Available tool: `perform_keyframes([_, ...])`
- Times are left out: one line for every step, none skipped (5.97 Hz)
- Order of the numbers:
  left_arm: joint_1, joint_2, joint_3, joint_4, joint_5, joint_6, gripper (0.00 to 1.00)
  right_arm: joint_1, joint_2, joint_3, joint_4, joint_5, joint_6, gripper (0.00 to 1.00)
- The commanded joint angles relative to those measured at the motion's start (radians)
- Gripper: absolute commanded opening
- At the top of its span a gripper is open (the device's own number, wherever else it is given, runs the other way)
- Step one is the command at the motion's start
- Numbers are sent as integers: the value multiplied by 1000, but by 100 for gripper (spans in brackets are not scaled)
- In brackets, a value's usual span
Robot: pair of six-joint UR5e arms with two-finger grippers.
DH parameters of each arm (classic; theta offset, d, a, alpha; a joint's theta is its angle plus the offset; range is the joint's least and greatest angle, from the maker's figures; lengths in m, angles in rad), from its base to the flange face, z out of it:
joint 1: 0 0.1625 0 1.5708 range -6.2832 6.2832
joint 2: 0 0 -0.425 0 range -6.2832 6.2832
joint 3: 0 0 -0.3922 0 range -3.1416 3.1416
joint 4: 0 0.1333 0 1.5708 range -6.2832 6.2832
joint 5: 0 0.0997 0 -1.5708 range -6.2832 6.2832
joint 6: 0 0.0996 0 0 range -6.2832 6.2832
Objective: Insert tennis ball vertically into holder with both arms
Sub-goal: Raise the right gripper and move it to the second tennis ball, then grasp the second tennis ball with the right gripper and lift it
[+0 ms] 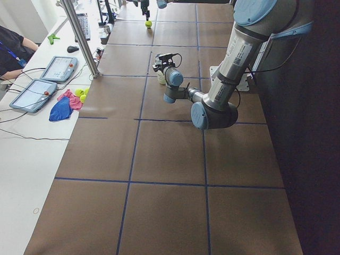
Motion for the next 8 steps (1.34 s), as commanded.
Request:
perform_keyframes([0,0,0,0,0,0,81,-7,-13,-71,85,-12,-5,99])
perform_keyframes([0,3,0,0,0,-1,81,-19,-14,-77,85,-33,-2,99])
perform_keyframes([-2,3,0,0,0,-1,81,-40,-14,-91,85,-57,1,99])
perform_keyframes([-2,3,-2,0,0,-1,81,-60,-13,-96,83,-71,2,99])
perform_keyframes([-2,3,-3,0,0,-1,81,-76,-13,-106,83,-100,2,98])
perform_keyframes([-2,0,-2,0,0,-1,81,-82,-11,-108,82,-110,2,78])
perform_keyframes([0,0,-2,0,0,-1,81,-82,-6,-108,82,-110,-4,24])
perform_keyframes([0,0,-3,0,0,0,81,-77,3,-94,86,-107,7,3])
